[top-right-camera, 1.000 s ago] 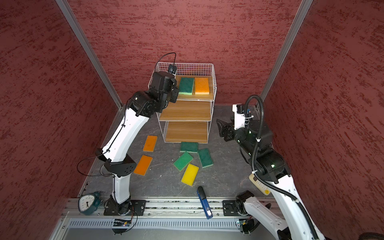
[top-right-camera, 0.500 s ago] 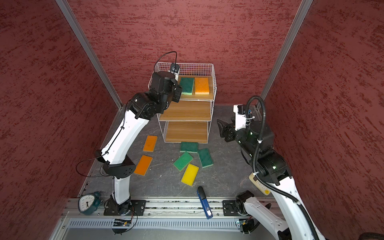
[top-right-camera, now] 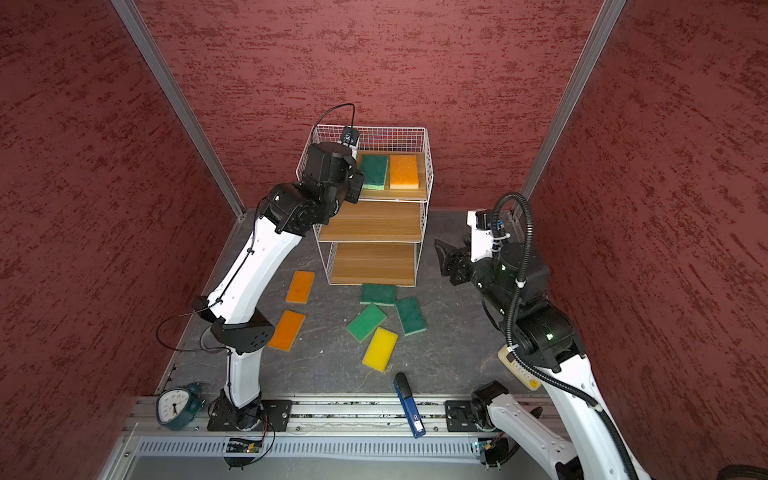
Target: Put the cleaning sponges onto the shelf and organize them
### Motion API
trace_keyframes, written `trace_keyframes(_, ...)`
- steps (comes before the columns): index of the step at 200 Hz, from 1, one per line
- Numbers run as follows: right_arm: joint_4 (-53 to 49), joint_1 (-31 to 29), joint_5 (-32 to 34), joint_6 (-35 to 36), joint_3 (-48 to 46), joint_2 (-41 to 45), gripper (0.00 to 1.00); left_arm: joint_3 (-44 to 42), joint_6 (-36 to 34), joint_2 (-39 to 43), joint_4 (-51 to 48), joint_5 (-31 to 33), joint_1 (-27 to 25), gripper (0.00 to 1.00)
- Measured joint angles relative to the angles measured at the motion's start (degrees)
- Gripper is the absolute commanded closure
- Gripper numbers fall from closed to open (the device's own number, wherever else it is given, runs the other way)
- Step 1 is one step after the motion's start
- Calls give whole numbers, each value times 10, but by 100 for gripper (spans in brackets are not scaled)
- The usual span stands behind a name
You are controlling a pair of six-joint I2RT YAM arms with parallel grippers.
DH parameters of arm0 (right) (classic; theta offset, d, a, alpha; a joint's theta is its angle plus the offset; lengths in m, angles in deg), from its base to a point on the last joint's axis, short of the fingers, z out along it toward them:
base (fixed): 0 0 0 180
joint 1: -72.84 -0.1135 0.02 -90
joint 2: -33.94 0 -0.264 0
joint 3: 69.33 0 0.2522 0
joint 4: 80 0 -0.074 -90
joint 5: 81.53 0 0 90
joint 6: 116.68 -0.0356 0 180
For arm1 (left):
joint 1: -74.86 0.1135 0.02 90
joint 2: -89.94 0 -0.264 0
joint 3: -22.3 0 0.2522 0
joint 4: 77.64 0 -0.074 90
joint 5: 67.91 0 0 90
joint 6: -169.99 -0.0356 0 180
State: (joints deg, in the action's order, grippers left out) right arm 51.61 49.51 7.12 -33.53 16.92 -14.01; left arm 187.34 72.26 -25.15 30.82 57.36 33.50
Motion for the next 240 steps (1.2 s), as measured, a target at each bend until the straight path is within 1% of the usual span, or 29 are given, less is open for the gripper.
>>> trace_keyframes(42, -2, 0, 0, 0, 2, 0, 29, 0, 2, 0, 6, -26, -6, 52)
trace_keyframes(101, -4, 0, 0, 0, 2, 3, 29, 0, 4, 1, 21, -63, -36, 52)
trace_keyframes(149, -4, 0, 0, 0, 2, 10, 29, -1, 4, 16, -6, -118, -29, 52)
trace_keyframes(183, -4, 0, 0, 0, 2, 14, 29, -33, 3, 38, -10, -170, -15, 51)
trace_keyframes(196, -4, 0, 0, 0, 2, 16, 29, -36, 3, 38, -10, -185, -11, 50)
trace_keyframes(240, -4, 0, 0, 0, 2, 20, 29, -41, -18, 38, -9, -226, -11, 49)
